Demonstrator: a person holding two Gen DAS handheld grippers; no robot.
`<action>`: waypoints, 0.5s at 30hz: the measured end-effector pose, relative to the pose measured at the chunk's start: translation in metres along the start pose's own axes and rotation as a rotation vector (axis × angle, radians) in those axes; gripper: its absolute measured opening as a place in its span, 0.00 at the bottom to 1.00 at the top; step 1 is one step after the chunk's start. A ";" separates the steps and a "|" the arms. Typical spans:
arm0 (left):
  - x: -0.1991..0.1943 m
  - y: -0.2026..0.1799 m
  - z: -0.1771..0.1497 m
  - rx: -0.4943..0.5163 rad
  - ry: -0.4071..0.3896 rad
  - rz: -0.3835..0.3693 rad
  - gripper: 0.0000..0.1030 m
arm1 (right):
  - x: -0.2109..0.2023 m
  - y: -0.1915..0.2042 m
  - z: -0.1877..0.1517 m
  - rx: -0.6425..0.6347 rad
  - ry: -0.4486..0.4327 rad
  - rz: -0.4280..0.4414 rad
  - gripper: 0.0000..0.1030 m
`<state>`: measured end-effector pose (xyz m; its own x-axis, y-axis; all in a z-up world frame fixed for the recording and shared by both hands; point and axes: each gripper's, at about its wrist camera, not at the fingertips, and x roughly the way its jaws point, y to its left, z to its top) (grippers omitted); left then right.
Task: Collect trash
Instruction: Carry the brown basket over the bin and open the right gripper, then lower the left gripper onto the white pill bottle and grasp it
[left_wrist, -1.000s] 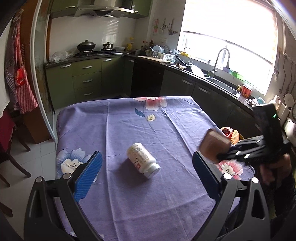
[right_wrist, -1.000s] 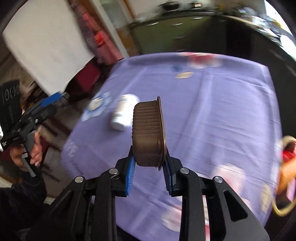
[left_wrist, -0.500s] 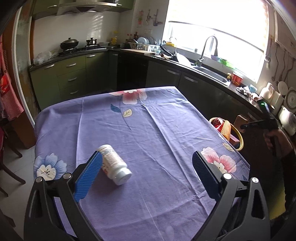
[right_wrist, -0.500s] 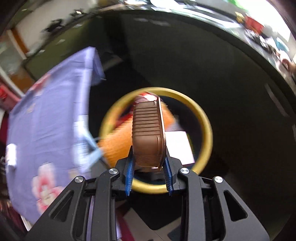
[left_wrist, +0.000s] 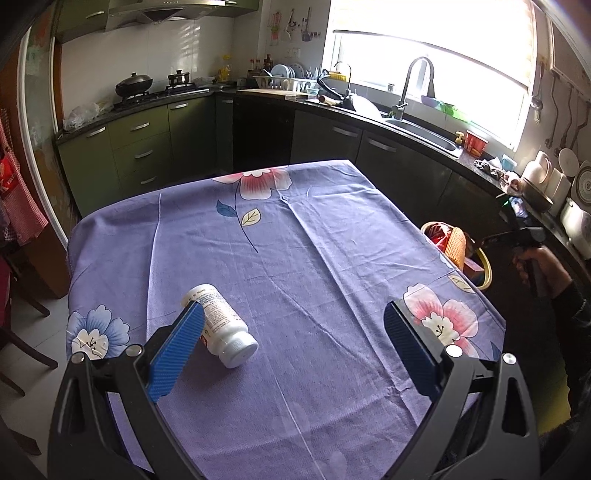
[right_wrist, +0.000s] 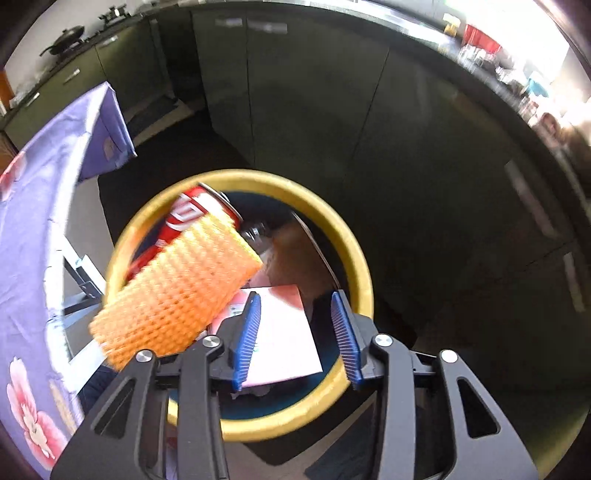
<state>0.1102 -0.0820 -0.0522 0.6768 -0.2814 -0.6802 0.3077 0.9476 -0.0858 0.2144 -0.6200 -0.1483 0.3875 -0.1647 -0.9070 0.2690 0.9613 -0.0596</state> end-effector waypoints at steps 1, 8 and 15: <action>0.001 0.000 0.000 -0.002 0.003 -0.001 0.90 | -0.009 0.004 -0.002 -0.003 -0.015 0.003 0.40; 0.008 -0.002 -0.007 -0.016 0.028 -0.006 0.90 | -0.097 0.040 -0.043 -0.067 -0.144 0.113 0.44; 0.037 0.011 -0.013 -0.084 0.101 0.107 0.92 | -0.152 0.117 -0.089 -0.248 -0.235 0.217 0.51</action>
<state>0.1303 -0.0804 -0.0879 0.6309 -0.1660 -0.7579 0.1780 0.9818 -0.0668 0.1082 -0.4631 -0.0540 0.6109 0.0295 -0.7912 -0.0513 0.9987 -0.0023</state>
